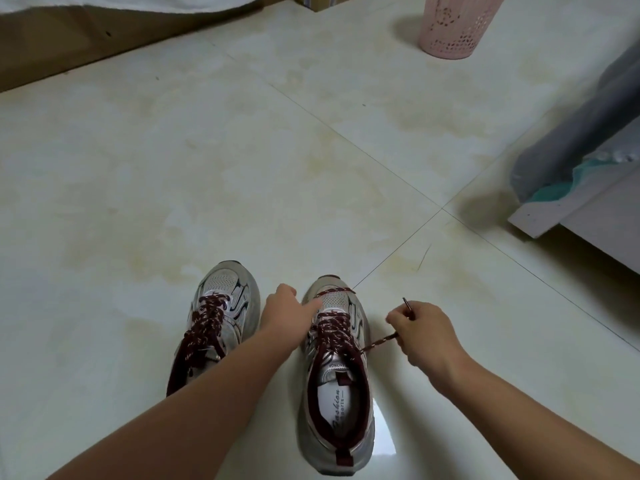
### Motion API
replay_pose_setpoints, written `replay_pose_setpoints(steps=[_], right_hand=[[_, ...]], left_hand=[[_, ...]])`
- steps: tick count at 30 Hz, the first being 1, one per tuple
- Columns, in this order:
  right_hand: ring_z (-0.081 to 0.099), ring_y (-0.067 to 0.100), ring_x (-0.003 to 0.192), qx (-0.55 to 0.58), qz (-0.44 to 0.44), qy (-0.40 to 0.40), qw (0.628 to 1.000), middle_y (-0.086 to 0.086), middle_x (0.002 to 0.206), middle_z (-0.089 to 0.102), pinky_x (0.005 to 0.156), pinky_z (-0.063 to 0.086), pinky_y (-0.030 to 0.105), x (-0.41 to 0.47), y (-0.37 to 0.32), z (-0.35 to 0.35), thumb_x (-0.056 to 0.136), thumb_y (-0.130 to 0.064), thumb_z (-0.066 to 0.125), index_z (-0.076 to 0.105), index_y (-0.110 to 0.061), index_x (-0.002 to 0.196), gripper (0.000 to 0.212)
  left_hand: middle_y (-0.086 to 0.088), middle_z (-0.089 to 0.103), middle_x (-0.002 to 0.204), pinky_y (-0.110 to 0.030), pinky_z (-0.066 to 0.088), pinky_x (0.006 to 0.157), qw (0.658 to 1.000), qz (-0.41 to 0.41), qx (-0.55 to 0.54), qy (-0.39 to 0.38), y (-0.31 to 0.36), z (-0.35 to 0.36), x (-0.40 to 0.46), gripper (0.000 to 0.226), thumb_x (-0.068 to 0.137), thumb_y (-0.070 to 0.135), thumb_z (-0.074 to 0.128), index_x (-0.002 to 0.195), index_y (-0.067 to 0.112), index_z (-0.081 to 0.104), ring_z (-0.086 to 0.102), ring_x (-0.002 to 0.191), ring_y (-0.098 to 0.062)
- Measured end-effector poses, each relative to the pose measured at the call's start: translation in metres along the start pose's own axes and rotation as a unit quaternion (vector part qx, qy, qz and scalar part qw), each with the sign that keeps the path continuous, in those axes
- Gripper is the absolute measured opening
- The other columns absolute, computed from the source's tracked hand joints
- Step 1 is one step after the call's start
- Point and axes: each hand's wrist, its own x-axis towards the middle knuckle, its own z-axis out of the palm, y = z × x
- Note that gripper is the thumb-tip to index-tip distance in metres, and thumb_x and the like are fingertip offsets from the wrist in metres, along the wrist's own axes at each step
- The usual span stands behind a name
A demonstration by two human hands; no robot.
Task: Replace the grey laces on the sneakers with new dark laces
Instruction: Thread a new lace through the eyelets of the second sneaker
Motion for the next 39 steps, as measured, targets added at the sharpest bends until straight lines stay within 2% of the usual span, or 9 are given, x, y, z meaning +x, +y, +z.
replay_pose_setpoints(steps=[5,8,10,13,16,19,25,30,39], right_hand=[[0.042,0.016,0.057,-0.002,0.028,-0.006,1.0,0.002,0.07,0.053,0.055,0.032,0.027,0.005,0.014,-0.001,0.09,-0.012,0.047,0.059,-0.01,0.079,0.016],[0.048,0.016,0.064,-0.031,0.025,0.003,0.999,0.005,0.083,0.054,0.057,0.035,0.027,0.0,0.01,-0.002,0.091,-0.016,0.048,0.051,-0.012,0.103,0.013],[0.054,0.022,0.083,-0.097,-0.009,0.041,0.994,0.006,0.095,0.053,0.068,0.038,0.029,-0.009,0.006,-0.003,0.091,-0.02,0.051,0.039,-0.014,0.122,0.034],[0.049,0.021,0.1,-0.172,-0.164,0.102,0.966,-0.003,0.1,0.045,0.08,0.033,0.028,-0.034,-0.008,0.005,0.088,-0.024,0.055,0.047,-0.018,0.111,0.024],[0.047,0.022,0.087,-0.239,-0.253,0.05,0.936,-0.004,0.081,0.04,0.076,0.036,0.033,-0.055,-0.017,0.027,0.085,-0.045,0.053,0.057,-0.02,0.074,0.028],[0.04,0.018,0.099,-0.309,-0.178,-0.03,0.934,-0.005,0.09,0.038,0.087,0.035,0.032,-0.058,-0.019,0.049,0.08,-0.065,0.05,0.056,-0.025,0.07,0.041],[0.05,0.012,0.08,-0.145,-0.074,-0.075,0.984,-0.01,0.071,0.05,0.077,0.04,0.034,-0.046,-0.009,0.059,0.073,-0.036,0.07,0.055,-0.022,0.049,0.032],[0.046,0.014,0.061,0.043,-0.059,-0.101,0.992,-0.001,0.055,0.045,0.063,0.04,0.028,-0.045,-0.005,0.06,0.074,0.002,0.065,0.059,0.008,0.061,0.016],[0.054,0.009,0.061,0.088,-0.067,-0.122,0.986,-0.006,0.059,0.054,0.061,0.046,0.016,-0.046,-0.005,0.056,0.078,0.004,0.066,0.067,0.005,0.065,0.013]], left_hand=[[-0.005,0.036,0.049,-0.027,0.026,0.057,0.998,0.012,-0.036,0.045,-0.007,0.0,0.018,0.046,0.089,0.016,0.056,0.048,0.014,0.036,0.029,0.049,-0.019],[-0.012,0.055,0.071,-0.03,0.04,0.057,0.976,-0.033,-0.214,0.025,0.007,-0.013,0.018,0.027,0.094,0.011,0.043,0.068,0.008,0.047,0.046,0.059,-0.021],[-0.01,0.055,0.076,-0.026,0.05,0.055,0.918,-0.048,-0.393,-0.031,0.025,-0.029,0.012,0.014,0.096,0.008,0.042,0.084,0.005,0.05,0.053,0.059,-0.016],[-0.004,0.049,0.066,-0.02,0.049,0.046,0.869,0.02,-0.491,-0.063,0.046,-0.058,0.003,0.018,0.096,0.008,0.041,0.084,0.007,0.055,0.048,0.043,-0.007],[0.0,0.045,0.061,-0.017,0.038,0.043,0.897,0.118,-0.422,-0.055,0.051,-0.078,-0.008,0.026,0.098,0.011,0.036,0.086,0.011,0.06,0.039,0.044,-0.007],[0.005,0.045,0.055,-0.015,0.03,0.043,0.942,0.209,-0.259,-0.046,0.036,-0.078,-0.02,0.028,0.098,0.014,0.038,0.086,0.019,0.063,0.034,0.043,-0.005],[0.008,0.057,0.062,-0.02,0.037,0.058,0.941,0.314,0.109,-0.06,-0.02,-0.063,-0.041,0.013,0.098,0.016,0.037,0.102,0.025,0.047,0.046,0.052,-0.001],[0.006,0.066,0.08,-0.011,0.031,0.057,0.92,0.353,0.163,-0.043,-0.05,-0.047,-0.046,0.01,0.091,0.022,0.051,0.091,0.019,0.06,0.046,0.06,0.001],[0.002,0.067,0.083,-0.025,0.041,0.07,0.927,0.349,0.139,0.011,-0.049,-0.033,-0.046,0.016,0.088,0.027,0.053,0.086,0.017,0.065,0.057,0.078,-0.011]])
